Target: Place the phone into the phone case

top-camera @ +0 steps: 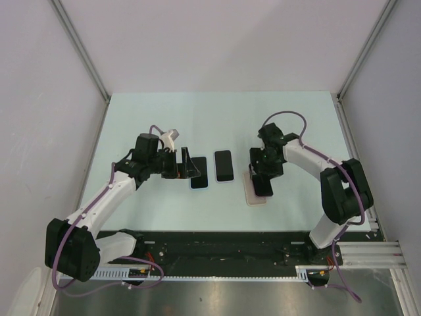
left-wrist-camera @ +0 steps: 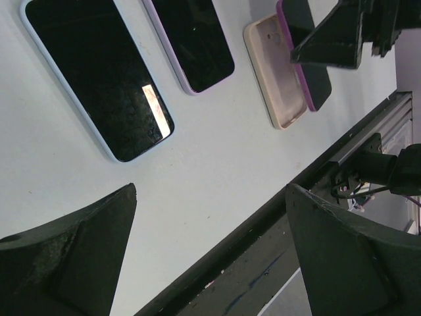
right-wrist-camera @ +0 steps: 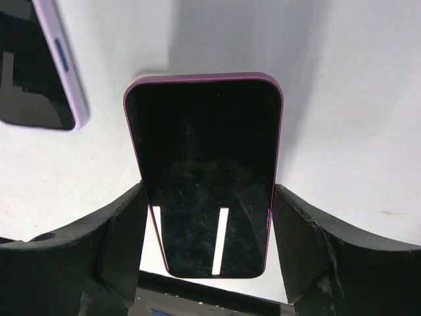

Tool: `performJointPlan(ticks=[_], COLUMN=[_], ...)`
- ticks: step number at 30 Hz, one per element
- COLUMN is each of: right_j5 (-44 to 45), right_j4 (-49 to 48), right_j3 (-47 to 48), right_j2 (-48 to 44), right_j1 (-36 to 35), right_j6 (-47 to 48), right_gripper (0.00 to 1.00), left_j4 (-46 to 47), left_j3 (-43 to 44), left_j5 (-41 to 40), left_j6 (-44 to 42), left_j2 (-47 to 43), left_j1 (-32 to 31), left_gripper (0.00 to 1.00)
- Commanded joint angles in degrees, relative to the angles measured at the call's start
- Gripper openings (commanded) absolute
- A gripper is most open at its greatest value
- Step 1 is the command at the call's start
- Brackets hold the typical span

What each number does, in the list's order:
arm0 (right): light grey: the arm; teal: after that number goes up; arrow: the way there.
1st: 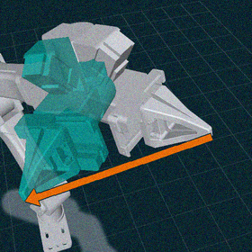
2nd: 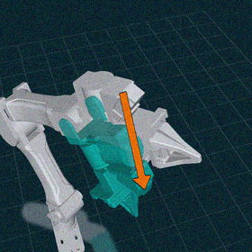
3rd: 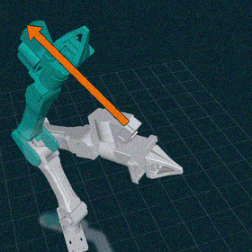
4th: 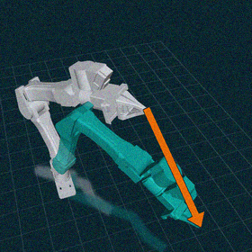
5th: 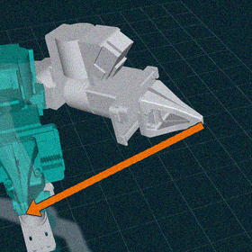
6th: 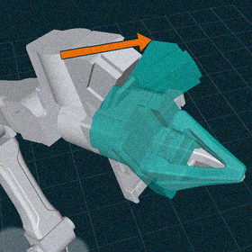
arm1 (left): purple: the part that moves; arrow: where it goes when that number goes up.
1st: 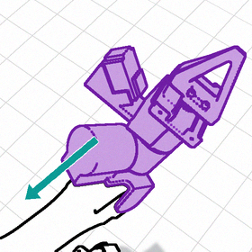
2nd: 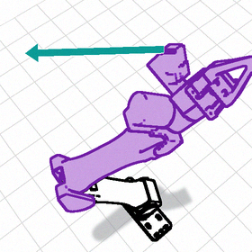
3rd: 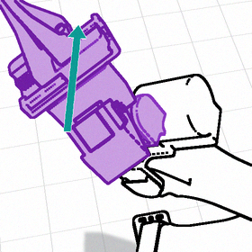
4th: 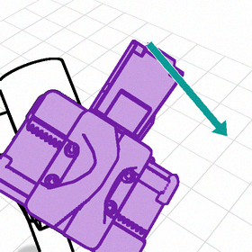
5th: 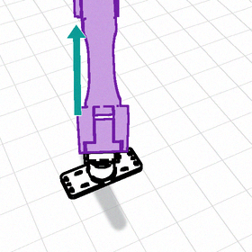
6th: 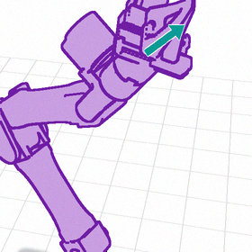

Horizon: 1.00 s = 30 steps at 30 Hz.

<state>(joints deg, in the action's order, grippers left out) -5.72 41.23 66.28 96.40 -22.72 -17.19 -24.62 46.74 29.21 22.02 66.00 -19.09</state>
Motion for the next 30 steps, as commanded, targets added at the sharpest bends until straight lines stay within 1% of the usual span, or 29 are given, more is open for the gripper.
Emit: performJointPlan(ticks=[1,9,13,14,20,21,26,27,30], right_j5=[1.14,4.75,5.72,7.28,8.44,8.61,8.44,8.53,9.32], right_j4=[-4.40,-6.34,-6.43,-6.43,-7.31,-7.31,-8.10,-8.10,-8.01], right_j3=[-3.08,-5.72,-6.16,-6.16,-6.34,-6.34,-6.34,-6.34,-6.34], right_j2=[-3.24,-3.15,-2.62,-2.45,-1.48,-1.39,-2.00,-2.18,-2.80], right_j1=[-4.42,-7.51,-8.48,-8.57,-9.36,-9.36,-9.80,-9.97,-10.06], right_j6=[-7.24,-11.72,-12.43,-12.43,-12.34,-12.34,-12.69,-12.78,-12.52], right_gripper=[0.47,0.47,0.49,0.50,0.57,0.60,0.65,0.68,0.72], left_j4=[1.42,1.68,1.77,1.77,1.86,1.95,1.86,1.86,2.03], left_j3=[1.51,1.34,1.34,1.34,1.33,1.25,1.25,1.16,0.98], left_j5=[1.99,1.99,2.25,2.43,2.34,2.25,2.25,2.43,3.13], left_j6=[0.04,0.13,0.22,0.22,0.22,0.22,0.13,0.04,-0.22], left_j2=[-1.13,-1.31,-1.05,-1.05,-0.87,-0.78,-0.87,-0.87,-0.78], left_j1=[0.37,0.37,0.37,0.28,0.37,0.28,0.37,0.37,0.37], left_gripper=[0.99,0.99,0.99,0.99,0.99,0.99,0.99,0.99,0.99])
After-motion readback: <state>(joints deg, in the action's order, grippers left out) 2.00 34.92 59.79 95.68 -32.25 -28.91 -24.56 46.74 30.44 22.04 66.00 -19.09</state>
